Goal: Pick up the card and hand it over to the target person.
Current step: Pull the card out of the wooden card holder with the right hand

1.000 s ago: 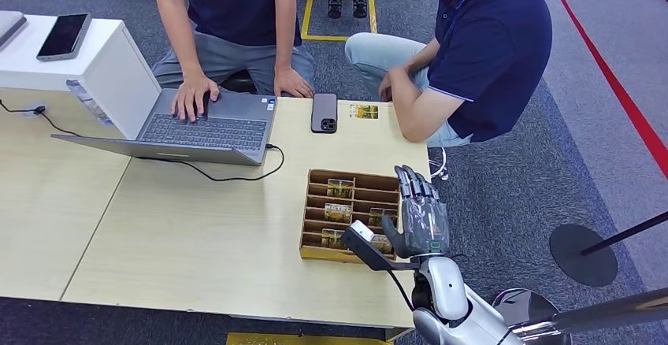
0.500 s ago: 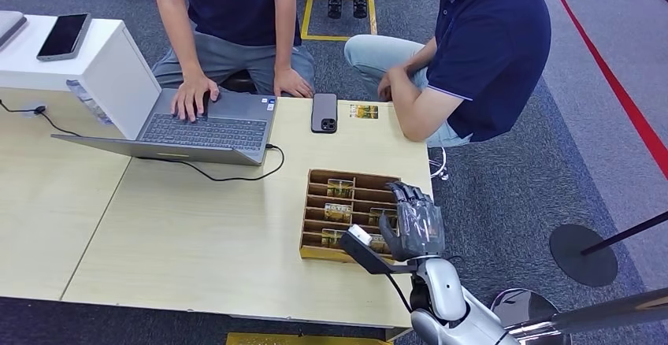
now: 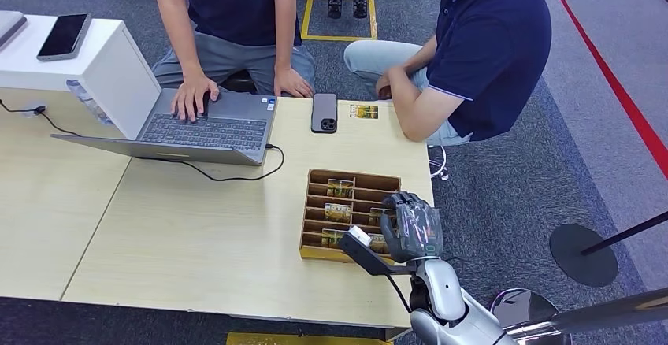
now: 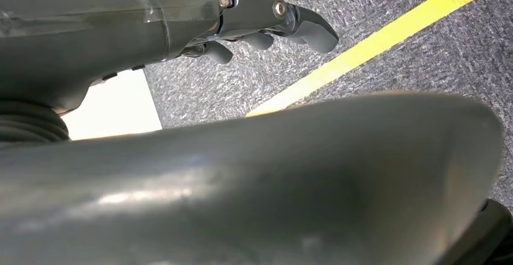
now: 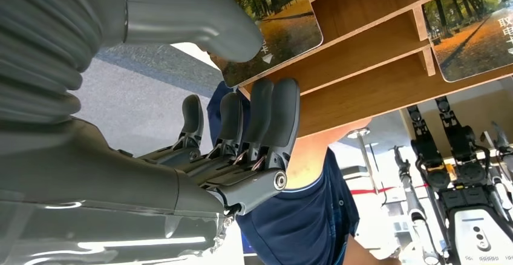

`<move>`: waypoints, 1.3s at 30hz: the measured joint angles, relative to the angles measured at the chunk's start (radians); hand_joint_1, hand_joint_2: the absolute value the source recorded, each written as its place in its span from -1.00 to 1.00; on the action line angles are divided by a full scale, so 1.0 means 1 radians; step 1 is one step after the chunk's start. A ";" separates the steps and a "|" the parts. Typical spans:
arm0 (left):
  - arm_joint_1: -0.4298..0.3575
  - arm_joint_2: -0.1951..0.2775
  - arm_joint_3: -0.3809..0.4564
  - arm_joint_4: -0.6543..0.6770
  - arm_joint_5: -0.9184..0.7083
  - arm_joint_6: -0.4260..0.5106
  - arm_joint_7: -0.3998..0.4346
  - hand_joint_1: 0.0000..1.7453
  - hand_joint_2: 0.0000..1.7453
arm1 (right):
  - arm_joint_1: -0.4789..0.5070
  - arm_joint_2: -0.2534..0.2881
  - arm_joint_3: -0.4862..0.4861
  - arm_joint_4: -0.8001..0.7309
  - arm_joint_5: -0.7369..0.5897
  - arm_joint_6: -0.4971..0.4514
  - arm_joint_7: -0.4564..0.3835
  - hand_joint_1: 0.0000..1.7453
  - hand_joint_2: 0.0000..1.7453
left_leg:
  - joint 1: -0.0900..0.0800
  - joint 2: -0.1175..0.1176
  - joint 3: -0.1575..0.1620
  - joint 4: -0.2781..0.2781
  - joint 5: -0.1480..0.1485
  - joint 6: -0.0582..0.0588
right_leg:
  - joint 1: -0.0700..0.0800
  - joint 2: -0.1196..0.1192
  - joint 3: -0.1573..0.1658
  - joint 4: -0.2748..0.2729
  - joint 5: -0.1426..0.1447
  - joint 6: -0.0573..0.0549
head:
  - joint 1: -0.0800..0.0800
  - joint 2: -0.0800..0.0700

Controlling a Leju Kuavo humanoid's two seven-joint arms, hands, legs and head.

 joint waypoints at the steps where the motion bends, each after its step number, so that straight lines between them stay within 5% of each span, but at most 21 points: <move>1: 0.000 0.000 0.000 0.000 0.000 0.000 0.000 -1.00 -1.00 | 0.000 0.000 0.001 0.001 0.000 0.000 0.000 0.14 1.00 | 0.000 0.000 0.000 0.000 0.000 0.000 | 0.000 0.000 0.000 0.000 0.000 0.000 | 0.000 0.000; 7: -0.001 0.000 0.003 0.000 0.002 0.000 0.000 -1.00 -1.00 | 0.002 0.000 0.004 0.005 0.000 0.003 -0.001 0.04 1.00 | 0.000 0.000 0.001 -0.001 0.000 0.001 | 0.000 0.000 0.001 -0.001 0.000 -0.001 | 0.000 0.000; 32: -0.001 -0.001 0.005 0.000 0.003 0.002 -0.002 -1.00 -1.00 | 0.001 0.001 0.007 0.007 0.001 0.005 -0.001 0.19 1.00 | 0.000 -0.001 0.000 0.000 0.000 0.000 | 0.000 0.000 0.000 0.000 0.000 0.000 | 0.000 0.000; 39: 0.000 0.000 0.005 0.001 0.003 -0.002 0.002 -1.00 -1.00 | 0.002 0.002 0.012 0.011 -0.001 0.013 0.000 0.56 1.00 | 0.000 -0.001 0.000 0.000 0.000 0.000 | 0.000 -0.001 0.000 0.000 0.000 0.001 | 0.000 0.000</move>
